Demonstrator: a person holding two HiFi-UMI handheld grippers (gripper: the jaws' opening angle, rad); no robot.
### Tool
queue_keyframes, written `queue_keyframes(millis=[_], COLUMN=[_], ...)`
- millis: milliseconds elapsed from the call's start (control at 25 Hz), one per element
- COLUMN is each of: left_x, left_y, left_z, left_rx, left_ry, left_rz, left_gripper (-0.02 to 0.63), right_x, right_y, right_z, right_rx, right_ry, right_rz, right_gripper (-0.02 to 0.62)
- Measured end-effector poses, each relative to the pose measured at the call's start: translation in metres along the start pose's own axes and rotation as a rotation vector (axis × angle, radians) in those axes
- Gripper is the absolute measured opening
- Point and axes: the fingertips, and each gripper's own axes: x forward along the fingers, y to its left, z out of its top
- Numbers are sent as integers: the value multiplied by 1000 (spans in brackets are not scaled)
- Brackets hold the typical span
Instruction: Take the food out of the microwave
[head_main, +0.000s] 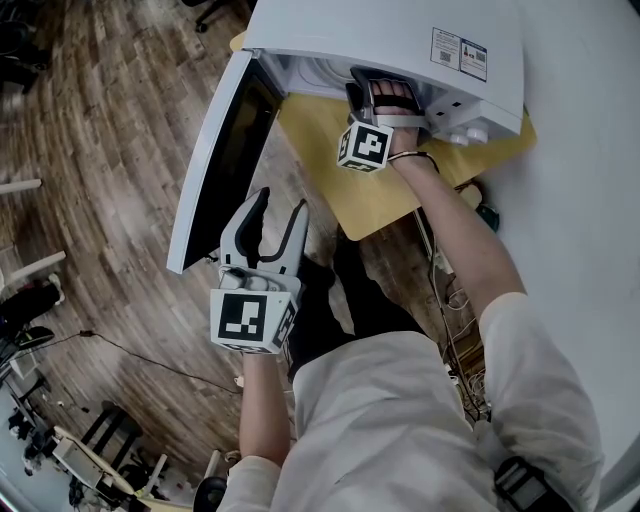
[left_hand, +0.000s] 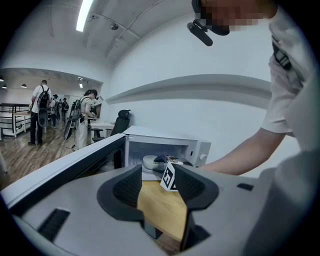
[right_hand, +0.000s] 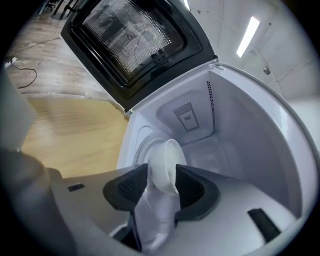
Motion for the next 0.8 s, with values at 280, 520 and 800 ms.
queue_keyframes(millis=[280,520,800], left_x=[-1,-2,-4], left_y=[-1,-1,-1], left_z=[-2,-4,-4], left_rx=[-5,-10,-9], left_ry=[0,1,-2], left_rz=[2,3,10], left_gripper=[186,186,186], right_x=[2,0,-1], right_y=[-1,2,4], right_z=[1,1,1], right_rx=[-48,-74,-104], right_ry=[-3,-2,1], right_rz=[-38,-69,-77], right_gripper=[155,138,126])
